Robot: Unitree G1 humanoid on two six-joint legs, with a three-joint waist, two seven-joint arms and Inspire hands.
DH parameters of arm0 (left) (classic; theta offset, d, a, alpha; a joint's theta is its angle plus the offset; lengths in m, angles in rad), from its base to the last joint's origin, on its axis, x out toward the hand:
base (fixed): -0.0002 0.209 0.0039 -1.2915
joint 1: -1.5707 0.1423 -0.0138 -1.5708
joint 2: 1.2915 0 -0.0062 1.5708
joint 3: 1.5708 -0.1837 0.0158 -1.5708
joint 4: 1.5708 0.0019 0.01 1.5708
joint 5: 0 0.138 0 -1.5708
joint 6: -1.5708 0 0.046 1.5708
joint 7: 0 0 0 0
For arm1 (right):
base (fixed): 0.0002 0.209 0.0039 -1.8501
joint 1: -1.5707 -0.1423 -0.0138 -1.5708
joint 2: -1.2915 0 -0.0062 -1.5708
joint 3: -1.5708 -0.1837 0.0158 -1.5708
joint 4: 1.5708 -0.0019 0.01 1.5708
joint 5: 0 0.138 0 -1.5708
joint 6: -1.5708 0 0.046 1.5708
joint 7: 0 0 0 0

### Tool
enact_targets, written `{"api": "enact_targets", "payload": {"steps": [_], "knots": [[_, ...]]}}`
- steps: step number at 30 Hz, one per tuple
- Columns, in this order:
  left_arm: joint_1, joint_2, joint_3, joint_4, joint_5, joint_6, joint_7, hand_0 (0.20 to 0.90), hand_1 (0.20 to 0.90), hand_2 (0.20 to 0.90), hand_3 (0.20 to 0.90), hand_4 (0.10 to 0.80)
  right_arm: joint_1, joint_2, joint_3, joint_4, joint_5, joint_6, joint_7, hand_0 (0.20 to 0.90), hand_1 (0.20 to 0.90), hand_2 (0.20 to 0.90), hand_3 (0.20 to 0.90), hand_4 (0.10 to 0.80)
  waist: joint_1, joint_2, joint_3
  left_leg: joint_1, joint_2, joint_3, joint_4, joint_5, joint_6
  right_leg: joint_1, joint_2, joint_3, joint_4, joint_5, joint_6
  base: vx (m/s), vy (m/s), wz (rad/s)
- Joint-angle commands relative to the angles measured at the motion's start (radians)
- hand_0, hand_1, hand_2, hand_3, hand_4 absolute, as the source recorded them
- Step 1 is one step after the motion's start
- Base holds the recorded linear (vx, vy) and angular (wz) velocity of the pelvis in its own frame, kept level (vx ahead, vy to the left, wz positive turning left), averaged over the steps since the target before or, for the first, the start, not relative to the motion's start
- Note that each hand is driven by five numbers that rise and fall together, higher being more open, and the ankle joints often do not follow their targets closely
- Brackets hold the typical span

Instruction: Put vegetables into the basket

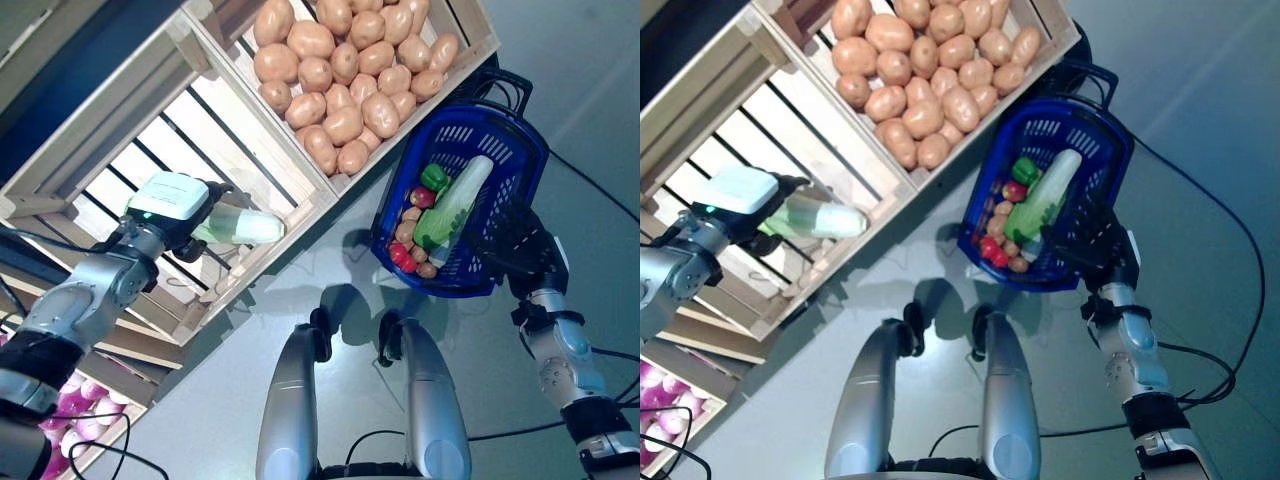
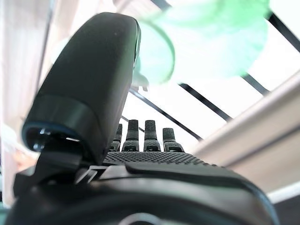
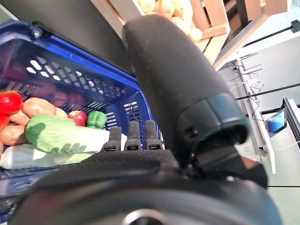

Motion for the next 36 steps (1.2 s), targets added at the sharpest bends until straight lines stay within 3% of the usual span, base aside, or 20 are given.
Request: {"api": "enact_targets", "payload": {"steps": [1, 13, 24, 36], "knots": [[0.018, -0.002, 0.108, -0.077, 0.051, 0.036, 0.109, 0.9, 0.9, 0.9, 0.9, 0.8, 0.006, -0.007, -0.109, -0.097, -0.047, -0.1, 0.049, 0.9, 0.9, 0.9, 0.9, 0.8, 0.022, 0.002, -0.067, 0.087, -0.01, 0.028, -0.117, 0.013, 0.027, 0.076, -0.014, -0.011, -0.163, 0.138, -0.003, 0.023, -0.031, 0.09], [0.106, -0.07, 0.165, -0.15, 0.105, 0.063, 0.126, 0.9, 0.9, 0.9, 0.9, 0.8, 0.024, 0.027, -0.123, -0.098, -0.068, -0.095, 0.041, 0.9, 0.9, 0.9, 0.9, 0.8, 0.036, -0.006, -0.057, 0.108, -0.019, 0.018, -0.124, 0.021, 0.028, 0.113, -0.011, -0.033, -0.18, 0.14, -0.015, 0.011, -0.015, 0.02], [0.047, -0.105, 0.054, -0.078, 0.029, 0.108, 0.119, 0.9, 0.9, 0.9, 0.9, 0.8, 0.001, 0.024, -0.102, -0.08, -0.051, -0.093, 0.034, 0.9, 0.9, 0.9, 0.9, 0.8, 0.023, -0.01, -0.022, 0.085, -0.012, 0.028, -0.09, 0.017, 0.034, 0.092, 0.001, -0.021, -0.162, 0.15, -0.011, 0.0, 0.0, 0.0], [-0.05, -0.212, -0.045, 0.061, -0.146, 0.146, 0.059, 0.9, 0.9, 0.9, 0.9, 0.8, -0.051, 0.034, -0.073, -0.069, -0.065, -0.077, 0.018, 0.9, 0.9, 0.9, 0.9, 0.8, 0.015, -0.024, -0.005, 0.058, -0.01, 0.03, -0.086, 0.023, 0.041, 0.061, 0.015, -0.006, -0.166, 0.167, -0.001, -0.006, 0.004, -0.01]]}}
